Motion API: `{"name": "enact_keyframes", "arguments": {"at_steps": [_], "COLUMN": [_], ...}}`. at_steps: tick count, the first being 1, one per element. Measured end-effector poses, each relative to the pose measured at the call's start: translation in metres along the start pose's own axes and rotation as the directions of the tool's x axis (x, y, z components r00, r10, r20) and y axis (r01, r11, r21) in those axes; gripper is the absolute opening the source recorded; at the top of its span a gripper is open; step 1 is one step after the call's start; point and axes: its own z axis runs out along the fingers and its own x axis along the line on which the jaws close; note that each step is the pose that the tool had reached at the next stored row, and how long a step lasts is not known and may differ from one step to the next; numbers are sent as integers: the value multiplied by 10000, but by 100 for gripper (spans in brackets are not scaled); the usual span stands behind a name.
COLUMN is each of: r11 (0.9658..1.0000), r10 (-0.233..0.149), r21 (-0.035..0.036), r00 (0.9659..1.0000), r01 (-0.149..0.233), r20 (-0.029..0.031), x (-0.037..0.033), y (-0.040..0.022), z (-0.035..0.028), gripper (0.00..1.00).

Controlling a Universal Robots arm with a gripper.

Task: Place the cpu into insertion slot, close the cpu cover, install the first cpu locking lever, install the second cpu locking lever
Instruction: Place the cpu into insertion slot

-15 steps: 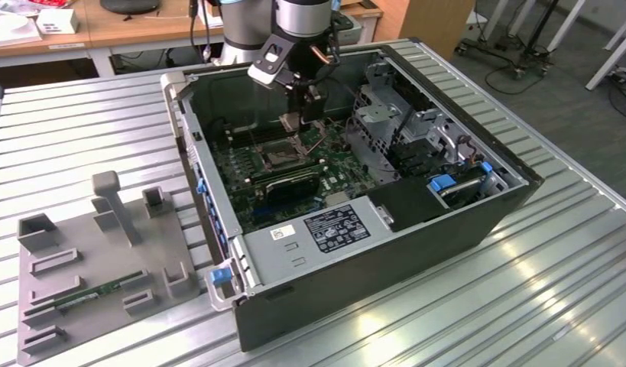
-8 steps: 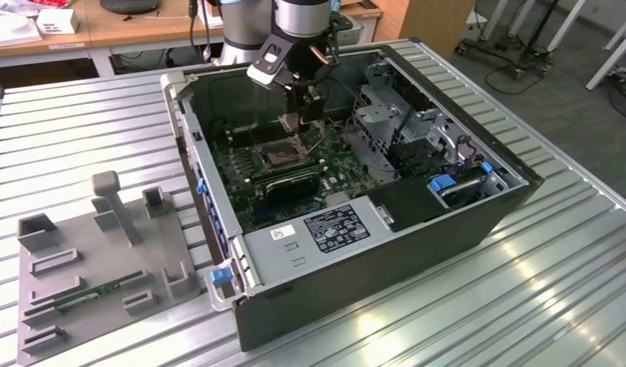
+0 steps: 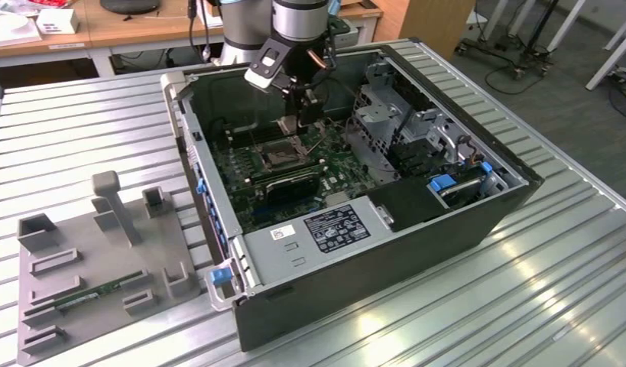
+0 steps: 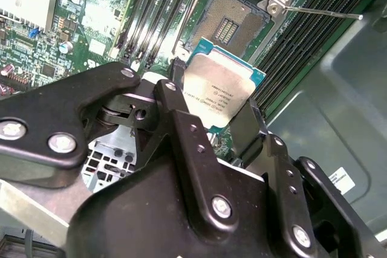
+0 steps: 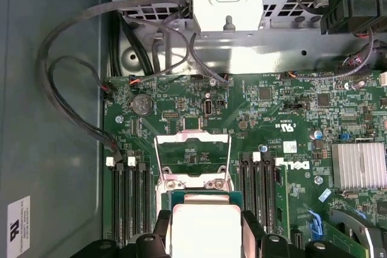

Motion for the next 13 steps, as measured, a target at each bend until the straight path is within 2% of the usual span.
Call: {"name": "enact_keyframes", "arguments": {"at_steps": [5, 13], "r11": [10000, 10000], "r10": [0, 0], "r21": [0, 0], "r00": [10000, 10000], "r01": [0, 0], "r20": [-1, 0], "x": [0, -2], "y": [-4, -9], "z": [11, 76], "gripper": [54, 54]}}
